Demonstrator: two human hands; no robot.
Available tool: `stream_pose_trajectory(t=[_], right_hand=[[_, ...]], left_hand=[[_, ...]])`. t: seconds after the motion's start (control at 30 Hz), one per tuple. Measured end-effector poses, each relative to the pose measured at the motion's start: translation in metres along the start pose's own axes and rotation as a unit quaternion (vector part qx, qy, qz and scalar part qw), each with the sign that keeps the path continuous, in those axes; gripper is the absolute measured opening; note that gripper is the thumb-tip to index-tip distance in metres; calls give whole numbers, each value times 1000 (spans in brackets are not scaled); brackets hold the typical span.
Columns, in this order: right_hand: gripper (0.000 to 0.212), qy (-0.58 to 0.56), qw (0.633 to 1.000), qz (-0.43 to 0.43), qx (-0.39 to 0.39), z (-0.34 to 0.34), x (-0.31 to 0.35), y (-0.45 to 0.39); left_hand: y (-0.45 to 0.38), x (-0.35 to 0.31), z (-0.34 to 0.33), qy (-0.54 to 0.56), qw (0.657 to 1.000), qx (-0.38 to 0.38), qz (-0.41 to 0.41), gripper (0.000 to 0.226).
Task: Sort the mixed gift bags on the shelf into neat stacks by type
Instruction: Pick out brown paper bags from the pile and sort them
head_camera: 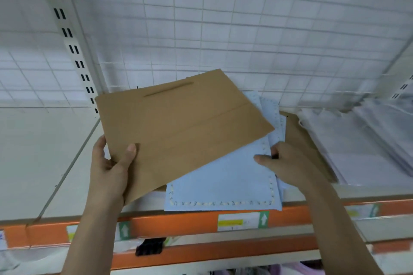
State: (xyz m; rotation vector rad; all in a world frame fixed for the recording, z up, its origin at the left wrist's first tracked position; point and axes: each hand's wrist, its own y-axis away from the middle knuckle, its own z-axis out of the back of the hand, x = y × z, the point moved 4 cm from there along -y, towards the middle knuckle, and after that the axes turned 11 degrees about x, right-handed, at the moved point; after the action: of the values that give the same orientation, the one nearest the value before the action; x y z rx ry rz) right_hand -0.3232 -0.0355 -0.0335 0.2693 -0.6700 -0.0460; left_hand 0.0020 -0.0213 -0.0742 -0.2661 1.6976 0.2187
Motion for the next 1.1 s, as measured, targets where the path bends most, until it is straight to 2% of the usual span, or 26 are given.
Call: stream_pose_trajectory(t=[0.1, 0.23, 0.47, 0.5, 0.6, 0.73, 0.83, 0.93, 1.03, 1.1], right_hand=[[26, -11, 997, 35, -73, 18, -5, 7], [20, -23, 990, 12, -139, 45, -32, 21], [8, -87, 969, 69, -221, 93, -77, 41], [7, -96, 964, 73, -237, 120, -105, 52], [8, -101, 962, 74, -242, 144, -146, 68], [13, -156, 954, 36, -254, 183, -216, 97], [13, -183, 948, 20, -261, 203, -254, 108], [13, -216, 939, 16, -267, 216, -282, 110], [26, -220, 936, 18, -274, 233, -299, 109], [26, -208, 942, 25, -263, 244, -302, 107]], left_hand=[[3, 0, -14, 25, 1000, 17, -3, 54], [8, -5, -42, 29, 998, 35, -39, 53], [31, -9, -104, 32, 997, 64, -35, 51], [44, -1, -144, 28, 997, 67, -30, 52], [66, 6, -189, 48, 996, 72, -4, 52], [103, 12, -269, 11, 996, 93, 11, 35], [126, 18, -311, -11, 996, 86, 16, 35], [138, 21, -334, -17, 997, 74, 29, 32], [140, 20, -345, -27, 996, 81, 24, 30], [137, 19, -348, -40, 995, 88, 17, 30]])
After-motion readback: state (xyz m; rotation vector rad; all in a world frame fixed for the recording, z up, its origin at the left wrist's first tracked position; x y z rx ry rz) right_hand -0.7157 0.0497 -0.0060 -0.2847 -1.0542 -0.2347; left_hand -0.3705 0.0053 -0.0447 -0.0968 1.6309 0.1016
